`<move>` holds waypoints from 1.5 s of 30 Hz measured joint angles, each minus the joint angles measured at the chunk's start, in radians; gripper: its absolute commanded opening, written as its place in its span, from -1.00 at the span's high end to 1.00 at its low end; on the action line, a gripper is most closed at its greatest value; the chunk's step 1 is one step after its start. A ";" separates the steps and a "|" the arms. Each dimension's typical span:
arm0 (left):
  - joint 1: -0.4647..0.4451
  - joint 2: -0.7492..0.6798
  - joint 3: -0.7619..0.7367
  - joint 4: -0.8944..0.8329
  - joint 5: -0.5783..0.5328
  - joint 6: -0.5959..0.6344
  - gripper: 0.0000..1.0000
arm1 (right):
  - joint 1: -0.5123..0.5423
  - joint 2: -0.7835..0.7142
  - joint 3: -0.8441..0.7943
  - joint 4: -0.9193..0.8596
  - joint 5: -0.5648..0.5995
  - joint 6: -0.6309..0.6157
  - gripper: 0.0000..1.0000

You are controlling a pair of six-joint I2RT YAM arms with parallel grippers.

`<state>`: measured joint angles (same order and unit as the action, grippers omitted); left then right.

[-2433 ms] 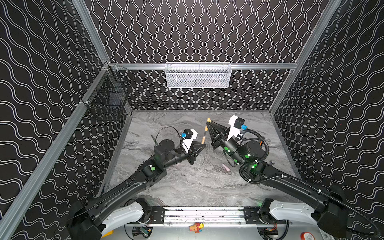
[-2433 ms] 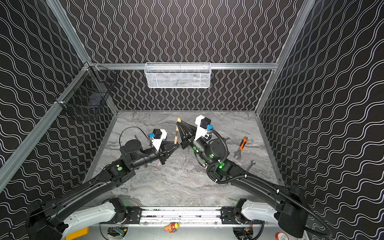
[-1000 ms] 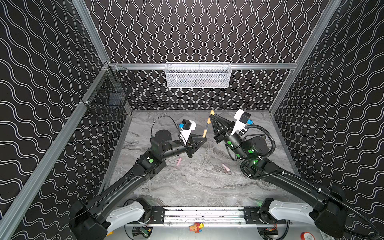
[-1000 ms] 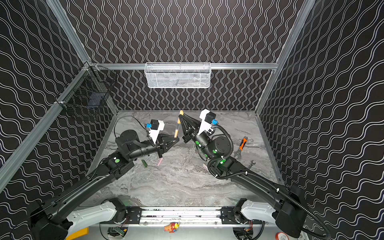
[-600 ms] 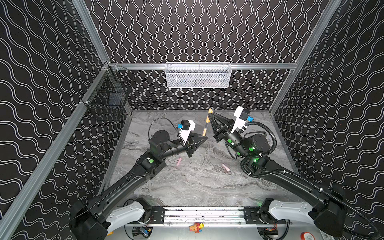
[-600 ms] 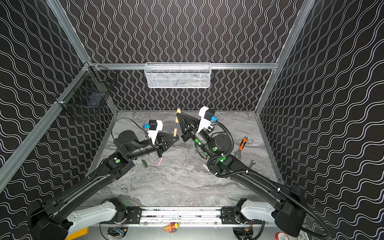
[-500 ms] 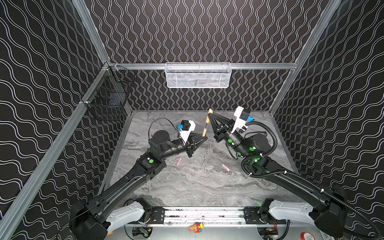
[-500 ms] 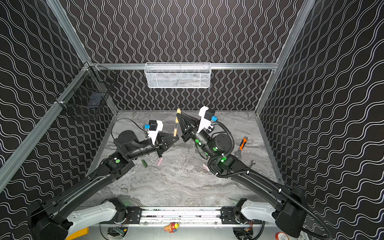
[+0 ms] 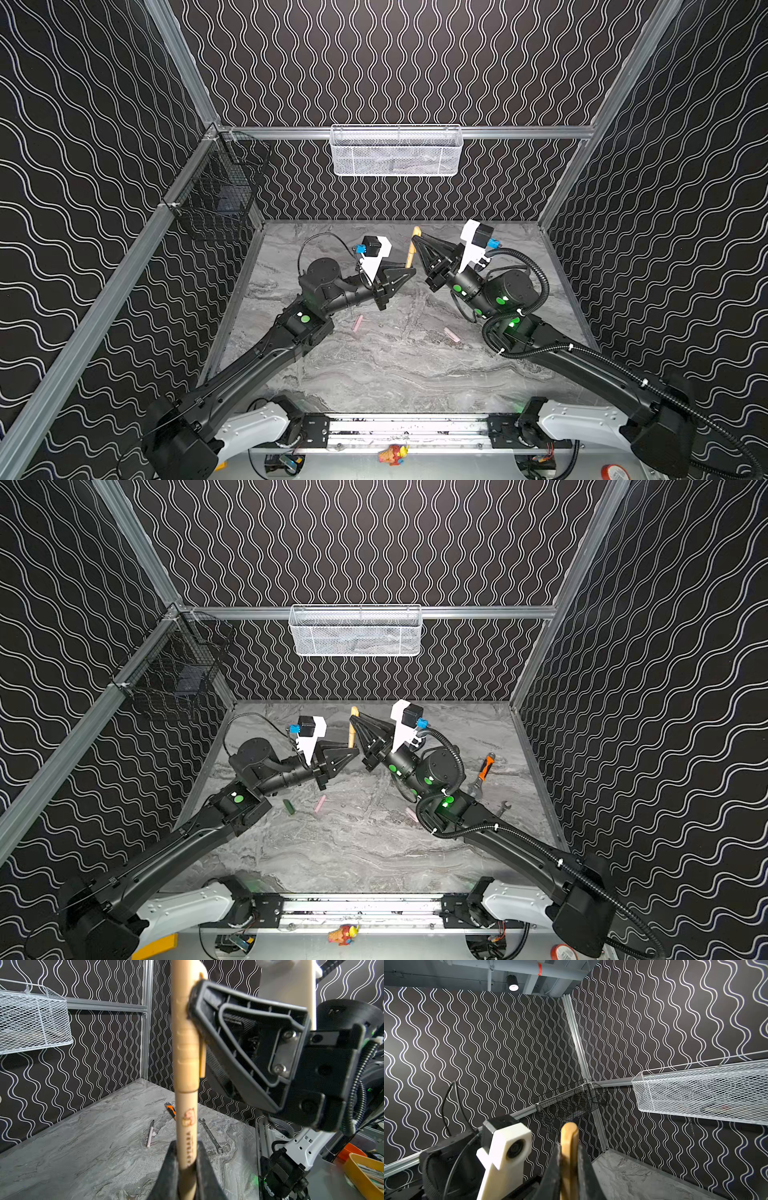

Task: Insert the pens into the pen caps
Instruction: 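Push the cap down over the pen with the right gripper, then open the right gripper and withdraw it from the capped pen, then close the right gripper on the capped tan pen held by the left gripper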

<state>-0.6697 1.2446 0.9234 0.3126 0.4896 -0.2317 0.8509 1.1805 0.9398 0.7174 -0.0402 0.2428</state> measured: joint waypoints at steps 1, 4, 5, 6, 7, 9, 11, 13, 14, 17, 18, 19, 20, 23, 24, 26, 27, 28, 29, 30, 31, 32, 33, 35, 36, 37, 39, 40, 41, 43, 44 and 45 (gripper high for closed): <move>0.000 0.000 0.000 0.000 0.000 0.000 1.00 | 0.000 0.000 0.000 0.000 0.000 0.000 0.69; 0.000 0.000 0.000 0.010 -0.006 0.000 1.00 | 0.000 -0.001 0.006 -0.025 -0.003 -0.002 0.48; 0.001 0.000 0.000 0.029 -0.015 0.000 1.00 | 0.001 -0.002 0.007 -0.056 -0.017 -0.005 0.39; 0.001 0.000 0.000 0.049 -0.016 0.001 1.00 | 0.004 0.000 0.008 -0.084 -0.022 -0.008 0.33; 0.001 0.000 0.000 0.063 -0.016 0.001 1.00 | 0.005 -0.001 0.010 -0.112 -0.024 -0.008 0.29; 0.001 0.002 -0.006 0.084 -0.019 0.001 1.00 | 0.004 -0.010 0.021 -0.158 -0.023 -0.008 0.13; 0.001 0.003 -0.017 0.101 -0.024 0.001 1.00 | 0.004 -0.027 0.029 -0.191 -0.013 -0.008 0.02; 0.001 0.003 -0.025 0.109 -0.040 0.001 1.00 | 0.003 -0.047 0.035 -0.220 0.003 -0.008 -0.07; 0.001 0.003 -0.029 0.113 -0.047 0.001 1.00 | 0.003 -0.058 0.038 -0.240 0.007 -0.008 -0.11; 0.001 0.003 -0.035 0.114 -0.071 0.003 1.00 | 0.003 -0.084 0.059 -0.309 0.023 -0.008 -0.17; 0.001 0.004 -0.034 0.112 -0.082 0.003 1.00 | 0.003 -0.086 0.078 -0.340 0.025 -0.009 -0.18; 0.000 0.005 -0.031 0.108 -0.092 0.004 1.00 | 0.003 -0.086 0.108 -0.379 0.026 -0.016 -0.18; 0.000 0.008 -0.026 0.100 -0.100 0.004 1.00 | 0.003 -0.084 0.144 -0.421 0.029 -0.020 -0.18; 0.000 0.014 -0.023 0.080 -0.146 0.004 1.00 | 0.003 -0.052 0.268 -0.519 0.038 -0.040 -0.13; -0.002 0.015 -0.023 0.074 -0.163 0.004 1.00 | 0.003 -0.036 0.311 -0.551 0.050 -0.044 -0.10; -0.004 0.016 -0.023 0.061 -0.207 0.005 1.00 | 0.002 0.008 0.402 -0.626 0.077 -0.042 -0.08; -0.005 0.016 -0.023 0.056 -0.224 0.008 1.00 | 0.000 0.029 0.442 -0.660 0.084 -0.041 -0.07; -0.006 0.016 -0.023 0.048 -0.246 0.015 1.00 | -0.002 0.055 0.488 -0.700 0.088 -0.041 -0.05; -0.008 0.016 -0.023 0.037 -0.266 0.027 1.00 | -0.003 0.082 0.530 -0.737 0.088 -0.039 -0.02; -0.011 0.016 -0.023 0.028 -0.280 0.027 1.00 | -0.005 0.106 0.566 -0.772 0.088 -0.032 0.00; -0.012 0.017 -0.021 0.020 -0.294 0.031 1.00 | -0.005 0.134 0.606 -0.809 0.087 -0.021 0.02; -0.013 0.017 -0.020 0.014 -0.303 0.035 1.00 | -0.005 0.156 0.632 -0.839 0.085 -0.021 0.04; -0.014 0.017 -0.020 0.007 -0.315 0.044 1.00 | -0.005 0.173 0.650 -0.869 0.081 -0.018 0.06; -0.017 0.016 -0.021 0.005 -0.329 0.051 1.00 | -0.006 0.197 0.672 -0.914 0.069 -0.013 0.09; -0.017 0.015 -0.021 0.004 -0.329 0.051 1.00 | -0.006 0.204 0.676 -0.930 0.064 -0.007 0.09; -0.018 0.014 -0.021 0.004 -0.330 0.051 1.00 | -0.006 0.208 0.678 -0.945 0.060 0.001 0.09; -0.018 0.012 -0.021 0.004 -0.332 0.051 1.00 | -0.006 0.210 0.678 -0.954 0.057 0.001 0.10; -0.018 0.011 -0.023 0.005 -0.332 0.051 1.00 | -0.006 0.210 0.678 -0.955 0.057 0.001 0.12; -0.018 0.010 -0.025 0.006 -0.332 0.051 1.00 | -0.007 0.210 0.678 -0.955 0.057 0.001 0.14; -0.018 0.007 -0.029 0.006 -0.330 0.052 1.00 | -0.010 0.216 0.677 -0.955 0.056 0.002 0.22; -0.019 0.005 -0.030 0.007 -0.328 0.052 1.00 | -0.014 0.221 0.677 -0.955 0.052 0.003 0.25; -0.019 0.002 -0.032 0.008 -0.326 0.052 1.00 | -0.018 0.225 0.676 -0.955 0.049 0.004 0.27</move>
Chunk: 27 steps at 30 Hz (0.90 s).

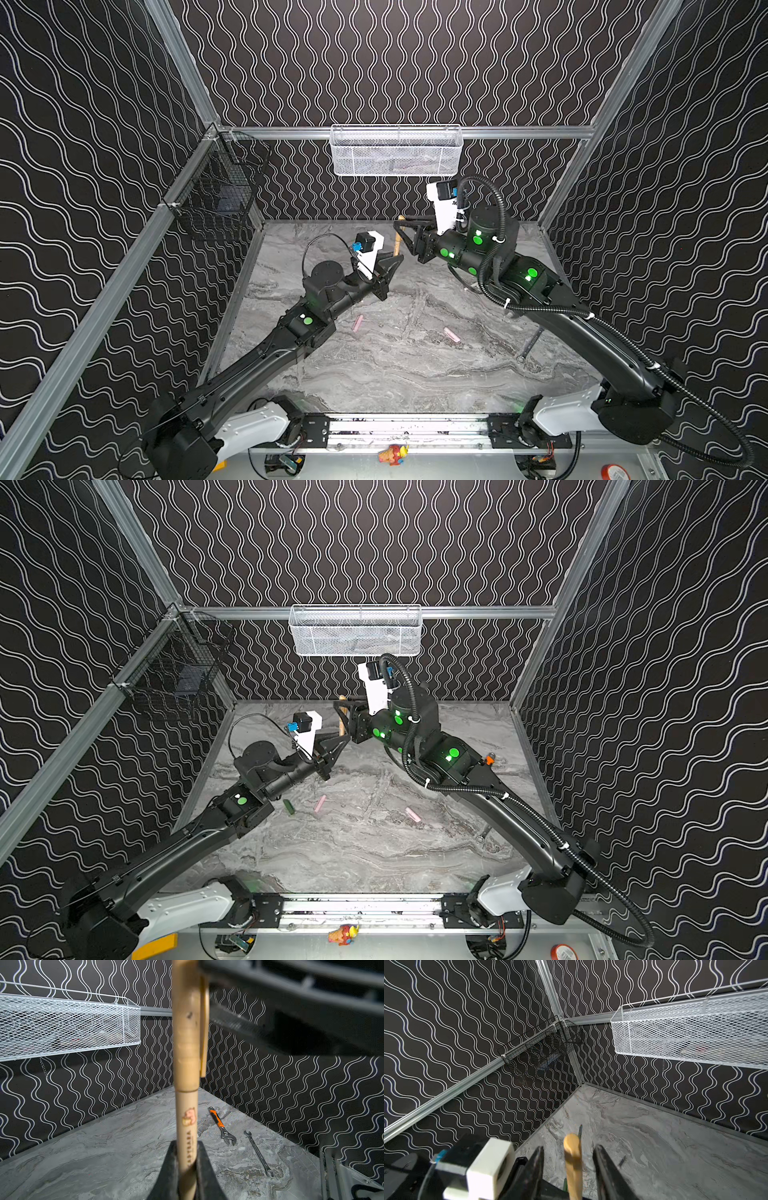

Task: Insert the pens into the pen caps
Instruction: 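Close the right gripper on the capped tan pen held by the left gripper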

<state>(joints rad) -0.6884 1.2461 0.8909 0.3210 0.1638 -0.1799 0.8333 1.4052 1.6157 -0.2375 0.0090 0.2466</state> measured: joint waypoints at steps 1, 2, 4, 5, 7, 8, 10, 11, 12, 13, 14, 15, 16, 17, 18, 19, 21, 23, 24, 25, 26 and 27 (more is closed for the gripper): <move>0.000 -0.003 -0.002 0.000 0.005 0.000 1.00 | -0.005 0.002 -0.006 0.002 -0.011 0.000 0.32; 0.000 -0.003 -0.003 0.002 0.009 0.001 1.00 | -0.010 0.002 -0.013 0.002 -0.026 0.000 0.39; 0.000 -0.005 -0.010 0.006 0.017 0.001 1.00 | -0.017 0.004 -0.017 0.005 -0.058 0.003 0.51; 0.000 -0.006 -0.013 0.007 0.021 0.001 1.00 | -0.017 0.005 -0.017 0.005 -0.069 0.003 0.57; 0.000 -0.008 -0.017 0.014 0.031 0.002 1.00 | -0.021 0.005 -0.019 0.007 -0.094 0.003 0.74; -0.001 -0.009 -0.019 0.019 0.032 0.002 1.00 | -0.024 0.004 -0.024 0.014 -0.099 -0.006 0.81; -0.001 -0.010 -0.023 0.022 0.037 0.000 1.00 | -0.033 -0.003 -0.042 0.028 -0.121 -0.004 0.89; -0.001 -0.010 -0.026 0.022 0.040 -0.001 1.00 | -0.036 -0.007 -0.052 0.034 -0.130 -0.003 0.91; -0.001 -0.011 -0.029 0.023 0.045 -0.002 1.00 | -0.037 -0.008 -0.058 0.038 -0.139 -0.003 0.92; -0.001 -0.012 -0.032 0.025 0.047 -0.005 1.00 | -0.039 -0.010 -0.064 0.044 -0.148 -0.001 0.95; -0.001 -0.013 -0.033 0.026 0.047 -0.005 1.00 | -0.041 -0.010 -0.068 0.051 -0.160 0.000 0.97; 0.000 -0.014 -0.034 0.025 0.048 -0.006 1.00 | -0.042 -0.010 -0.072 0.056 -0.167 0.000 0.98; 0.000 -0.015 -0.034 0.024 0.050 -0.009 1.00 | -0.043 -0.010 -0.078 0.065 -0.173 0.000 0.98; 0.001 -0.015 -0.034 0.023 0.050 -0.012 1.00 | -0.043 -0.010 -0.083 0.072 -0.177 0.000 0.98; 0.001 -0.015 -0.034 0.020 0.050 -0.017 1.00 | -0.043 -0.012 -0.094 0.087 -0.179 0.001 0.98; 0.001 -0.015 -0.031 0.013 0.050 -0.022 1.00 | -0.043 -0.016 -0.107 0.101 -0.180 0.001 0.98; 0.001 -0.011 -0.012 -0.020 0.050 -0.026 1.00 | -0.044 -0.023 -0.129 0.124 -0.178 0.002 0.98; 0.002 0.000 0.022 -0.058 0.049 -0.026 1.00 | -0.045 -0.027 -0.146 0.158 -0.171 0.001 0.98; 0.003 0.006 0.039 -0.077 0.049 -0.027 1.00 | -0.045 -0.029 -0.158 0.182 -0.167 0.000 0.98; 0.008 0.014 0.064 -0.105 0.050 -0.027 1.00 | -0.045 -0.030 -0.172 0.206 -0.160 -0.001 0.98; 0.009 0.020 0.081 -0.127 0.050 -0.027 1.00 | -0.045 -0.032 -0.182 0.224 -0.155 -0.001 0.98; 0.010 0.027 0.105 -0.163 0.049 -0.027 1.00 | -0.045 -0.034 -0.196 0.244 -0.146 -0.002 0.97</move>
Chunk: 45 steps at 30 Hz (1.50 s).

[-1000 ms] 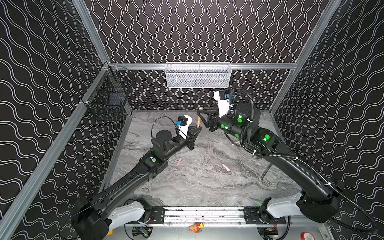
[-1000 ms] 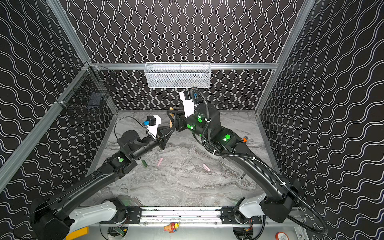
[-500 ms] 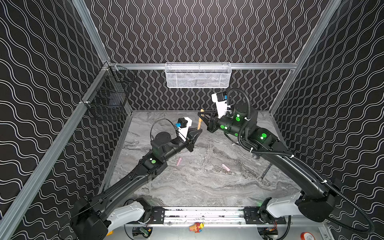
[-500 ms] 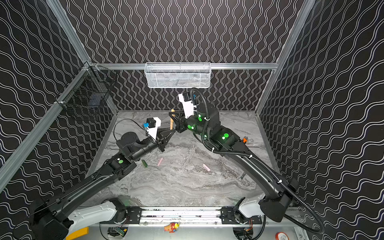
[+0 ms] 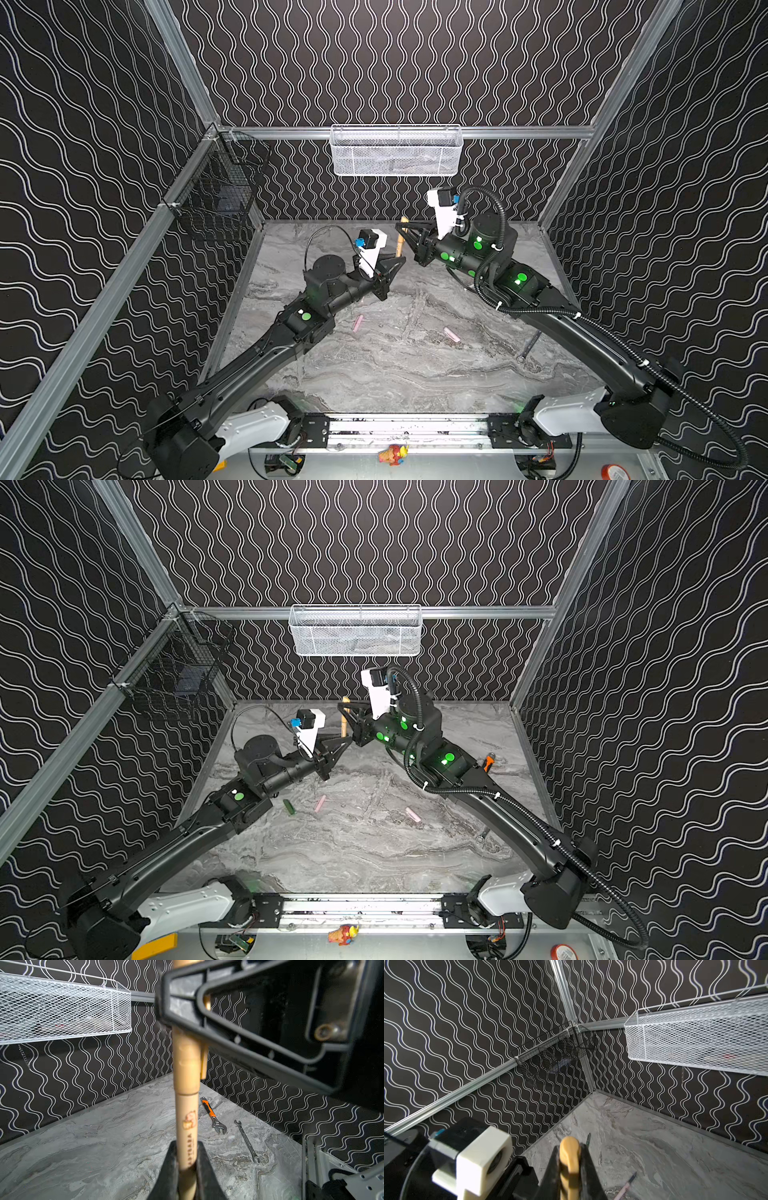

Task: Insert the pens into the pen caps
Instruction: 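Close the right gripper on the capped tan pen held by the left gripper, then open the left gripper, releasing the tan pen to the right gripper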

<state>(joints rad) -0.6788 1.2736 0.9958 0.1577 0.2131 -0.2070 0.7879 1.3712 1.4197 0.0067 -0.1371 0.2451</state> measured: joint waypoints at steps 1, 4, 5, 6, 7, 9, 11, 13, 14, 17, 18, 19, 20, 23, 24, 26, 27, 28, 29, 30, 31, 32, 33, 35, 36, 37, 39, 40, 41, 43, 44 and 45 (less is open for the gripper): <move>0.000 0.006 0.018 -0.025 -0.001 0.000 1.00 | 0.000 -0.001 -0.010 0.014 0.006 0.000 0.97; 0.004 0.026 0.079 -0.122 -0.002 0.001 1.00 | -0.001 -0.004 -0.047 0.062 0.021 0.001 0.96; 0.006 0.030 0.093 -0.150 0.000 0.001 1.00 | -0.001 -0.005 -0.055 0.073 0.023 0.001 0.96; 0.009 0.035 0.111 -0.184 0.001 0.001 1.00 | -0.001 -0.005 -0.065 0.082 0.024 0.001 0.96; 0.011 0.040 0.126 -0.221 0.002 0.002 1.00 | -0.001 -0.003 -0.076 0.089 0.023 0.002 0.96; 0.013 0.047 0.149 -0.291 0.001 0.002 1.00 | -0.001 -0.006 -0.097 0.103 0.020 0.005 0.96; 0.021 0.053 0.166 -0.360 0.008 0.004 1.00 | 0.000 -0.012 -0.120 0.110 0.011 0.008 0.94; 0.027 0.062 0.180 -0.408 0.024 0.005 1.00 | 0.000 -0.018 -0.140 0.111 0.003 0.011 0.91; 0.030 0.069 0.185 -0.415 0.040 0.005 1.00 | 0.000 -0.023 -0.147 0.113 0.002 0.013 0.86; 0.033 0.084 0.194 -0.414 0.084 0.004 1.00 | 0.000 -0.033 -0.149 0.109 0.003 0.012 0.76; 0.034 0.088 0.191 -0.404 0.103 0.000 1.00 | 0.000 -0.036 -0.145 0.099 0.003 0.013 0.71; 0.035 0.089 0.170 -0.352 0.121 -0.005 1.00 | -0.001 -0.039 -0.138 0.087 0.005 0.013 0.60; 0.037 0.091 0.145 -0.286 0.143 -0.015 1.00 | -0.002 -0.042 -0.132 0.079 0.008 0.013 0.53; 0.039 0.087 0.063 -0.032 0.188 -0.053 1.00 | 0.001 -0.053 -0.101 -0.004 -0.021 0.027 0.40; 0.039 0.080 0.039 0.040 0.194 -0.062 1.00 | 0.002 -0.053 -0.086 -0.028 -0.031 0.032 0.31; 0.040 0.072 0.002 0.135 0.217 -0.078 1.00 | 0.004 -0.056 -0.056 -0.070 -0.050 0.034 0.21; 0.040 0.068 -0.014 0.166 0.231 -0.081 1.00 | 0.005 -0.061 -0.042 -0.080 -0.056 0.031 0.20; 0.040 0.064 -0.026 0.190 0.245 -0.084 1.00 | 0.006 -0.066 -0.032 -0.090 -0.056 0.031 0.20; 0.040 0.063 -0.033 0.207 0.249 -0.085 1.00 | 0.006 -0.071 -0.023 -0.100 -0.055 0.028 0.20; 0.040 0.061 -0.040 0.224 0.259 -0.090 1.00 | 0.006 -0.076 -0.014 -0.112 -0.055 0.023 0.21; 0.042 0.061 -0.046 0.244 0.269 -0.102 1.00 | 0.006 -0.079 -0.003 -0.125 -0.053 0.016 0.23; 0.042 0.061 -0.051 0.259 0.271 -0.104 1.00 | 0.006 -0.081 0.004 -0.135 -0.047 0.004 0.24; 0.043 0.061 -0.055 0.270 0.281 -0.108 1.00 | 0.006 -0.082 0.011 -0.150 -0.042 -0.001 0.26; 0.045 0.063 -0.056 0.283 0.297 -0.127 1.00 | 0.006 -0.080 0.027 -0.180 -0.039 -0.018 0.28; 0.046 0.063 -0.056 0.291 0.304 -0.130 1.00 | 0.006 -0.078 0.034 -0.194 -0.039 -0.025 0.30; 0.049 0.063 -0.056 0.298 0.315 -0.133 1.00 | 0.006 -0.073 0.042 -0.209 -0.040 -0.033 0.34; 0.053 0.060 -0.056 0.304 0.320 -0.145 1.00 | 0.008 -0.061 0.056 -0.229 -0.045 -0.048 0.40; 0.056 0.059 -0.056 0.304 0.322 -0.158 1.00 | 0.009 -0.057 0.060 -0.237 -0.050 -0.052 0.46; 0.060 0.056 -0.056 0.306 0.326 -0.159 1.00 | 0.009 -0.050 0.062 -0.244 -0.060 -0.055 0.53; 0.067 0.056 -0.056 0.316 0.329 -0.163 1.00 | 0.011 -0.041 0.064 -0.250 -0.071 -0.057 0.64; 0.071 0.057 -0.058 0.317 0.332 -0.182 1.00 | 0.010 -0.039 0.064 -0.250 -0.070 -0.076 0.72; 0.072 0.058 -0.059 0.318 0.334 -0.190 1.00 | 0.010 -0.038 0.063 -0.252 -0.068 -0.082 0.79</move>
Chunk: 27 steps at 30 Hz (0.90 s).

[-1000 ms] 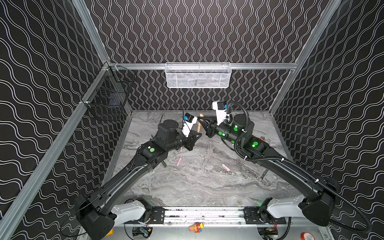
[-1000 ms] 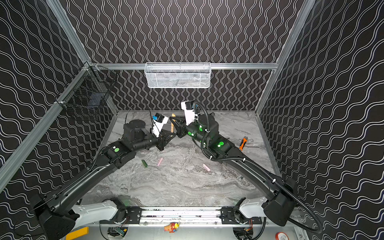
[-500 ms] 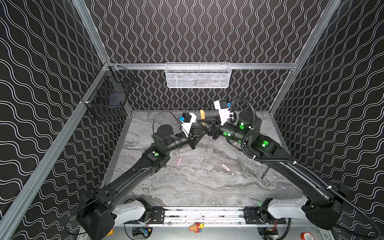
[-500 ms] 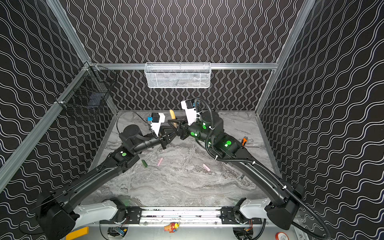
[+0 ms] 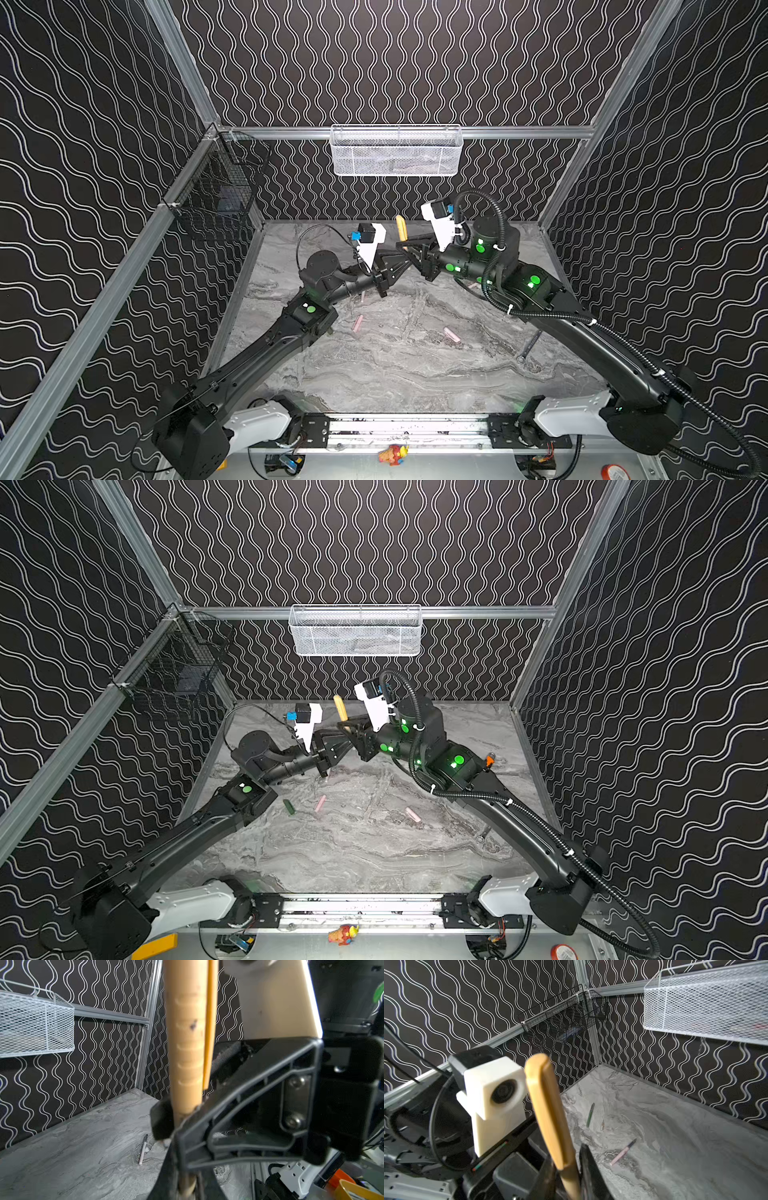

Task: Insert the pens into the pen caps
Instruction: 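Open the left gripper, releasing the tan pen to the right gripper, then lower the tan pen with the right gripper while the left arm moves off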

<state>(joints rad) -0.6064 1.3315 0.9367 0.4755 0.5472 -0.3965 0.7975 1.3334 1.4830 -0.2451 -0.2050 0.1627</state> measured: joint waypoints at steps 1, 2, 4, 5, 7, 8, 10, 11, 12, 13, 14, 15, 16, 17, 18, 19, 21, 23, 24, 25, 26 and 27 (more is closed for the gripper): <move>0.003 0.001 -0.001 0.000 0.003 -0.010 1.00 | -0.002 0.000 -0.001 -0.002 0.004 -0.005 0.82; 0.005 0.002 -0.002 0.002 0.006 -0.018 1.00 | -0.002 -0.002 -0.006 0.003 0.006 -0.006 0.85; 0.005 0.004 -0.006 0.002 0.007 -0.022 1.00 | -0.002 -0.007 -0.021 0.011 0.012 -0.004 0.87; 0.005 0.004 -0.010 0.003 0.007 -0.023 0.96 | -0.002 -0.012 -0.033 0.022 0.013 0.002 0.88; 0.005 0.004 -0.015 0.005 0.007 -0.024 0.61 | -0.002 -0.023 -0.062 0.051 0.016 0.019 0.89; 0.006 0.004 -0.018 0.006 0.004 -0.026 0.37 | -0.002 -0.026 -0.077 0.073 0.018 0.035 0.89; 0.007 -0.002 -0.029 0.013 -0.018 -0.016 -0.09 | -0.002 -0.028 -0.107 0.121 0.012 0.088 0.88; 0.008 -0.006 -0.035 0.015 -0.031 -0.018 -0.34 | 0.000 -0.026 -0.117 0.139 0.010 0.110 0.89; 0.009 -0.011 -0.041 0.013 -0.050 -0.018 -0.46 | 0.000 -0.020 -0.120 0.158 0.006 0.126 0.89; 0.010 -0.014 -0.044 0.013 -0.067 -0.018 -0.58 | 0.000 -0.015 -0.120 0.176 0.005 0.143 0.89; 0.011 -0.019 -0.048 0.013 -0.086 -0.019 -0.74 | 0.000 -0.010 -0.120 0.193 0.006 0.151 0.88; 0.011 -0.026 -0.054 0.012 -0.101 -0.018 -0.89 | -0.002 -0.005 -0.117 0.206 0.008 0.165 0.88; 0.011 -0.033 -0.059 0.012 -0.114 -0.018 -0.97 | -0.006 0.000 -0.112 0.211 0.011 0.169 0.88; 0.011 -0.041 -0.064 0.012 -0.131 -0.018 -0.98 | -0.011 0.007 -0.102 0.213 0.013 0.172 0.88; 0.011 -0.049 -0.070 0.012 -0.148 -0.016 -0.98 | -0.021 0.014 -0.091 0.219 0.016 0.182 0.88; 0.011 -0.055 -0.075 0.013 -0.163 -0.015 -0.98 | -0.032 0.018 -0.084 0.225 0.018 0.187 0.88; 0.011 -0.067 -0.082 0.010 -0.199 -0.012 -0.97 | -0.065 0.025 -0.074 0.244 0.029 0.203 0.88; 0.011 -0.078 -0.091 0.008 -0.239 -0.011 -0.97 | -0.106 0.028 -0.078 0.257 0.034 0.229 0.88; 0.011 -0.086 -0.098 0.005 -0.270 -0.006 -0.97 | -0.137 0.028 -0.092 0.274 0.035 0.249 0.87; 0.011 -0.093 -0.103 -0.002 -0.306 -0.002 -0.97 | -0.164 0.030 -0.104 0.280 0.035 0.266 0.87; 0.011 -0.100 -0.106 -0.014 -0.351 0.005 -0.97 | -0.199 0.037 -0.114 0.281 0.035 0.280 0.87; 0.011 -0.105 -0.106 -0.031 -0.402 0.005 -0.97 | -0.233 0.051 -0.124 0.281 0.035 0.296 0.86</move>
<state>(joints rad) -0.5957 1.2263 0.8307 0.4450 0.1448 -0.3920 0.5644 1.3849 1.3586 0.0357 -0.1696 0.4587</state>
